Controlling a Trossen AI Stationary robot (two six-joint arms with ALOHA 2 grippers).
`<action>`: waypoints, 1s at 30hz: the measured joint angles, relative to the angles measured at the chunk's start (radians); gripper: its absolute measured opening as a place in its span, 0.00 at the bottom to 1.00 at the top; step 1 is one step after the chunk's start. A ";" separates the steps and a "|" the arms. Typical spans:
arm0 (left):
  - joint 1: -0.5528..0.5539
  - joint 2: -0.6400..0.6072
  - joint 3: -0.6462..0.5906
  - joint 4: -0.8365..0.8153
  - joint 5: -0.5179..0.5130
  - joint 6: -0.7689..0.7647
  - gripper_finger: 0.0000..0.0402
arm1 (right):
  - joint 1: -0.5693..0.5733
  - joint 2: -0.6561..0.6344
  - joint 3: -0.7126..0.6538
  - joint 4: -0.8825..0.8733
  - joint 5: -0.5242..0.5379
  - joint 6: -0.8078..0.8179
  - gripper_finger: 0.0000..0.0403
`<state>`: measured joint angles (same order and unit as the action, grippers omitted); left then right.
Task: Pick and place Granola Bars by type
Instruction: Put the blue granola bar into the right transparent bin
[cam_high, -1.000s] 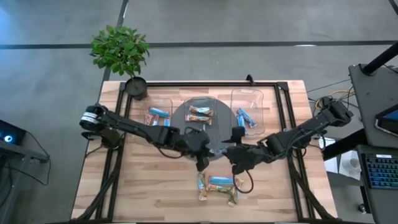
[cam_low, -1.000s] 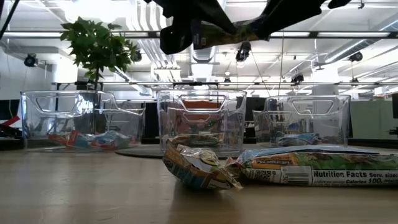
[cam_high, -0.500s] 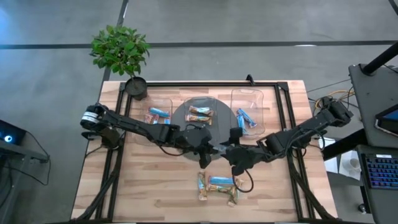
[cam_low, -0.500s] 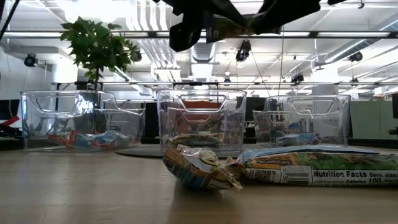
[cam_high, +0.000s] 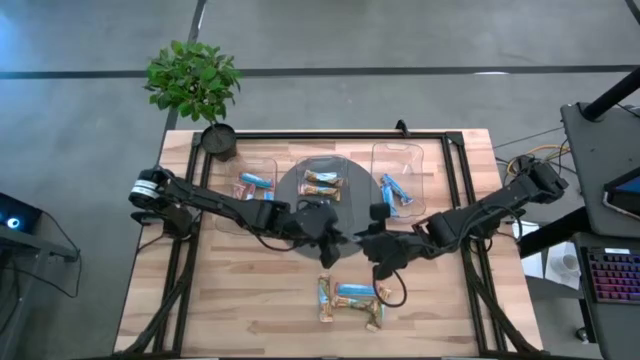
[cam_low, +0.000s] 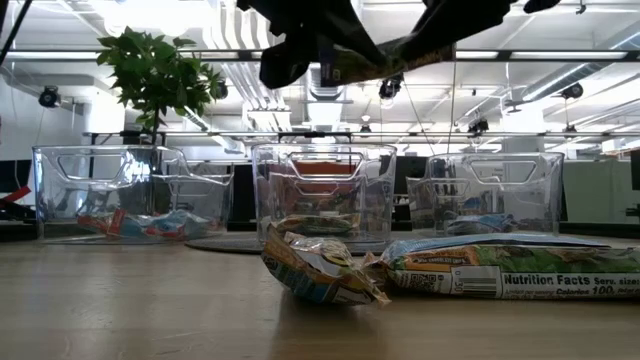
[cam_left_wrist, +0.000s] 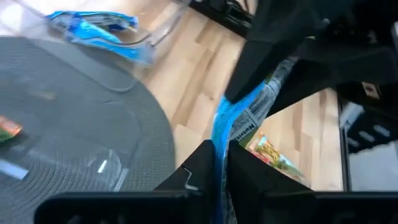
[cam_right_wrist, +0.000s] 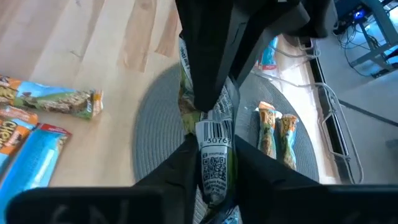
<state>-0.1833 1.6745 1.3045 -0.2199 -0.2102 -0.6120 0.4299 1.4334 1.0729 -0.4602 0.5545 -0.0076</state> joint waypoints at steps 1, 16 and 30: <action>0.000 0.000 0.000 0.000 -0.007 -0.018 0.06 | -0.001 0.000 0.000 -0.010 0.000 0.003 0.15; -0.104 -0.106 0.004 -0.192 -0.237 -0.137 0.32 | -0.141 -0.073 0.000 -0.325 0.163 0.261 0.11; -0.161 -0.119 0.000 -0.210 -0.237 -0.181 0.32 | -0.779 -0.168 -0.119 -0.548 -0.264 0.526 0.19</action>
<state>-0.3447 1.5558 1.3048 -0.4298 -0.4472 -0.7934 -0.3492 1.2655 0.9535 -1.0080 0.2901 0.5179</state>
